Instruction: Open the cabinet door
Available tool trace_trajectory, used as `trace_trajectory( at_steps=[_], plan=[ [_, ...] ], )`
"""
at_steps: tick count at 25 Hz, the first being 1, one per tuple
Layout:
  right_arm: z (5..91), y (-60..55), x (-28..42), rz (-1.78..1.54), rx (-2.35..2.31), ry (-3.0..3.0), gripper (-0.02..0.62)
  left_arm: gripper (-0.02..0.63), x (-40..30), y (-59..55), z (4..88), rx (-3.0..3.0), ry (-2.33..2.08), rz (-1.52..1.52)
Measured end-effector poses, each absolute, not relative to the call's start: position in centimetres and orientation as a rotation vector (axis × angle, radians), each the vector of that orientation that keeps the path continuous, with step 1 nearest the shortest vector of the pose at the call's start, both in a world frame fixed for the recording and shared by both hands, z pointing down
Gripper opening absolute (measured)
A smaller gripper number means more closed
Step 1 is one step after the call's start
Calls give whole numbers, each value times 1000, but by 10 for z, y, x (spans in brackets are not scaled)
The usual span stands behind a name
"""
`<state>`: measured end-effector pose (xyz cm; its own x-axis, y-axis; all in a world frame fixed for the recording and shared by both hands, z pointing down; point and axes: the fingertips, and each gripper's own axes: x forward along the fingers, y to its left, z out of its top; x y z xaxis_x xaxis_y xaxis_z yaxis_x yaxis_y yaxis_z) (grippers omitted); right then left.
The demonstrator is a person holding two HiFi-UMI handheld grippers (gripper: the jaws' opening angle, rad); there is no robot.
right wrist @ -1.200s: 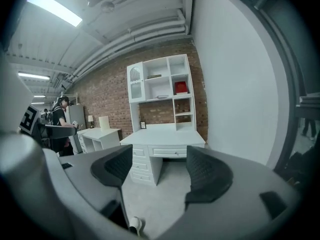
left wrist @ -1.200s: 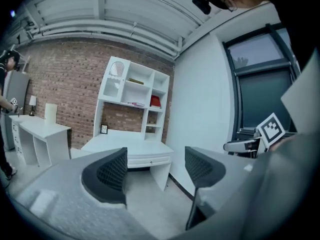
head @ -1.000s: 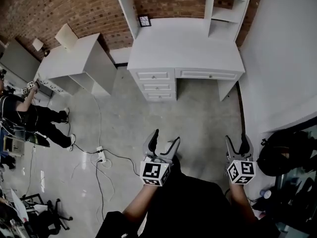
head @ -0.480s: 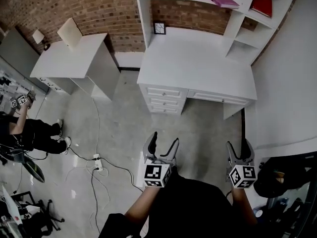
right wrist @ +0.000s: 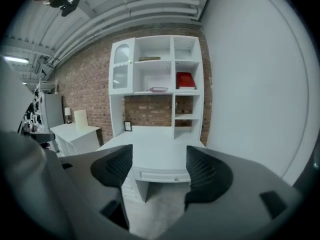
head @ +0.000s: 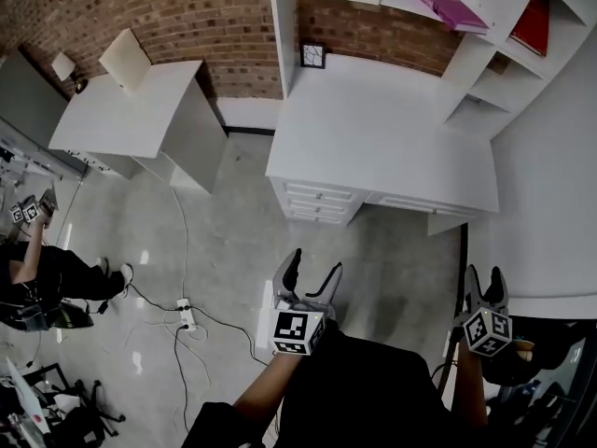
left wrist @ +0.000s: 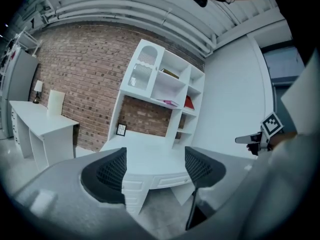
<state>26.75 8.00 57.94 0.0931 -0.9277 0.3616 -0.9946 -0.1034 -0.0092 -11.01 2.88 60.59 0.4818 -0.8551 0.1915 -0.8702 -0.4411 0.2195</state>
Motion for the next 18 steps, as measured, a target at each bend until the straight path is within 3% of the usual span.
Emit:
trace_trajectory(
  at_steps=[18],
  plan=[
    [623, 23, 259, 430, 2038, -1957, 319, 356, -90, -24, 607, 2498, -1452, 96]
  ],
)
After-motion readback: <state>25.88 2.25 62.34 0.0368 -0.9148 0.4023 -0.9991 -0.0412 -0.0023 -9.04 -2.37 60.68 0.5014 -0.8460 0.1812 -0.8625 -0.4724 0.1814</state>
